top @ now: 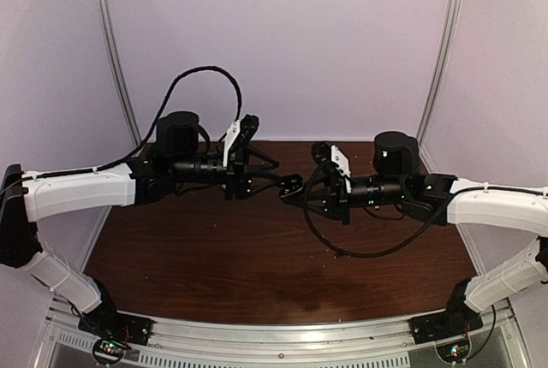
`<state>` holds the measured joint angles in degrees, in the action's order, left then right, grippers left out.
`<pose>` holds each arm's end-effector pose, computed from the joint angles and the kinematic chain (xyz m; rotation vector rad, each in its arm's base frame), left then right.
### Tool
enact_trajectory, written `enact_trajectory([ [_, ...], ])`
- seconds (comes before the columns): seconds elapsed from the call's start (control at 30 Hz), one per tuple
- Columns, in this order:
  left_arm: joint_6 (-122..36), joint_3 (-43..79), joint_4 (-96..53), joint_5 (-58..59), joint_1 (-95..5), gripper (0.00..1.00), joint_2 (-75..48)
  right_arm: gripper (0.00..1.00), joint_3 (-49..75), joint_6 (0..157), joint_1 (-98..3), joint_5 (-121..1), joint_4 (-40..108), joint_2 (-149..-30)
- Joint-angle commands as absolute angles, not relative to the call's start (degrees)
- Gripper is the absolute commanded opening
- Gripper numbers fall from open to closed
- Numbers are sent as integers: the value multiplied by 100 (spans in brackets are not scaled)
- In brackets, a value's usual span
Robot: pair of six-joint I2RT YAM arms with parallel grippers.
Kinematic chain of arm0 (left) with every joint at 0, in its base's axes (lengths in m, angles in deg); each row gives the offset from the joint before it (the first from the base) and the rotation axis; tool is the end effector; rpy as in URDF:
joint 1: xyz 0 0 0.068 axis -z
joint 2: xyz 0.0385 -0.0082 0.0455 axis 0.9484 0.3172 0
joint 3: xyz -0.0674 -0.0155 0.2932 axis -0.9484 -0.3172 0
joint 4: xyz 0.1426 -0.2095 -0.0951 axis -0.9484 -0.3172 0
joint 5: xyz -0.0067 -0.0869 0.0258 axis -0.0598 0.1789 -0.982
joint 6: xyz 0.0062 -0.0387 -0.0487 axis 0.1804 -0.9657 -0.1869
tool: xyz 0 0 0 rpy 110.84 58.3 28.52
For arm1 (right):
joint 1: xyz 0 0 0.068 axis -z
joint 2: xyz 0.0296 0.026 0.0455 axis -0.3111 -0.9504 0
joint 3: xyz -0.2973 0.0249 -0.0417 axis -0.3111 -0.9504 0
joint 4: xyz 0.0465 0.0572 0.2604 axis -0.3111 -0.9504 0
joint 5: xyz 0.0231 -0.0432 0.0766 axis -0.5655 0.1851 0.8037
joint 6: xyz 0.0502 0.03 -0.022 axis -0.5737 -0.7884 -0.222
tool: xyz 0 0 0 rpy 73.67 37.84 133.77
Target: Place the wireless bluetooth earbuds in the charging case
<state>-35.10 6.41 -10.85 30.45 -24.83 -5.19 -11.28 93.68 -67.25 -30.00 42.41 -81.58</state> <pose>0.2218 -0.2781 0.3412 1.1448 1.4806 -1.2034 0.1762 0.2485 0.3283 -1.3157 1.3736 1.0961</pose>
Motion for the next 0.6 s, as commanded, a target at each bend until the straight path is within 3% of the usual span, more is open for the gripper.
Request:
enact_trajectory([
  [0.0, -3802, 633, -670, 3152, -2650, 50, -623, 0, -1181, 9518, -6807, -2743, 4244, -8092],
  [0.57, -3567, 244, -397, 3334, -2651, 54, -945, 0, -1155, 9303, -6786, -2928, 4334, -8188],
])
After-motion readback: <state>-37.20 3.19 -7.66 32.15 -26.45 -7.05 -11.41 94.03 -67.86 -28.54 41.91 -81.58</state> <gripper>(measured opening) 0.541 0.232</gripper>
